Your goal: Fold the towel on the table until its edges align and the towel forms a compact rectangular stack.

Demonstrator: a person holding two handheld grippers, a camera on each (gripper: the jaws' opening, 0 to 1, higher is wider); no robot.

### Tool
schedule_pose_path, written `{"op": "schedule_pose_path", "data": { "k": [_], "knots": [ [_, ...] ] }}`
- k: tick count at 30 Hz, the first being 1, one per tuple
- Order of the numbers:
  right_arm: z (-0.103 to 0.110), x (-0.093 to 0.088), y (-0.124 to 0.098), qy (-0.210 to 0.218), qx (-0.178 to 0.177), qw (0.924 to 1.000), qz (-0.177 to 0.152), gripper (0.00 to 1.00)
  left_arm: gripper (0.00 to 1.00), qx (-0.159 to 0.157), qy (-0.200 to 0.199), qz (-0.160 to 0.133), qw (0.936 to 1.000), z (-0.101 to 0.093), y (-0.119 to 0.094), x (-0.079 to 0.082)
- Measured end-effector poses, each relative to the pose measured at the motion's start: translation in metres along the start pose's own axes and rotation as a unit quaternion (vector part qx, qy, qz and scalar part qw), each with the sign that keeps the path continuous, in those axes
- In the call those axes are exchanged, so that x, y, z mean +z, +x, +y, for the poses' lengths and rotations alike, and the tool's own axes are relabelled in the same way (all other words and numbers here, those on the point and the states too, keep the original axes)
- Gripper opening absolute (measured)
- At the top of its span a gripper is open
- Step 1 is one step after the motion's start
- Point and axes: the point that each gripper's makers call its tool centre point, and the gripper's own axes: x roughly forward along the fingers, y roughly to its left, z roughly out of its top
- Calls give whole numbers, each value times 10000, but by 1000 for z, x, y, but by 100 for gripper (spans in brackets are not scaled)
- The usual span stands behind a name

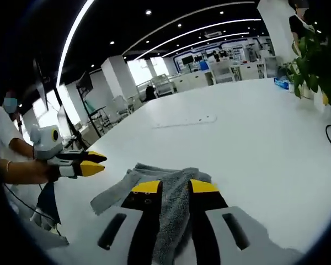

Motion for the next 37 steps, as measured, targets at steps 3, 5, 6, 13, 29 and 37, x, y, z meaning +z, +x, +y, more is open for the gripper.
{"op": "schedule_pose_path", "data": {
  "k": [3,5,6,13,29,37],
  "knots": [
    [6,2,-9,-183,44,9998,-39,26,40,-4,27,-98,9999,-2,-11,3],
    [12,3,-18,-269,88,9996,-60,30,44,-1,43,-223,9997,-7,-25,8],
    [14,2,-23,-363,90,9993,-57,32,47,-6,48,-233,9997,-8,-27,8],
    [28,-6,-56,-746,72,9972,-77,49,60,-36,217,-410,9989,-24,-61,7],
    [63,-72,-114,-690,8,9973,236,70,82,-181,-71,-451,9988,-60,-105,-38],
    [68,-82,-123,-495,-115,9985,214,74,84,-94,2,-358,9993,-65,-112,-45]
  ]
}}
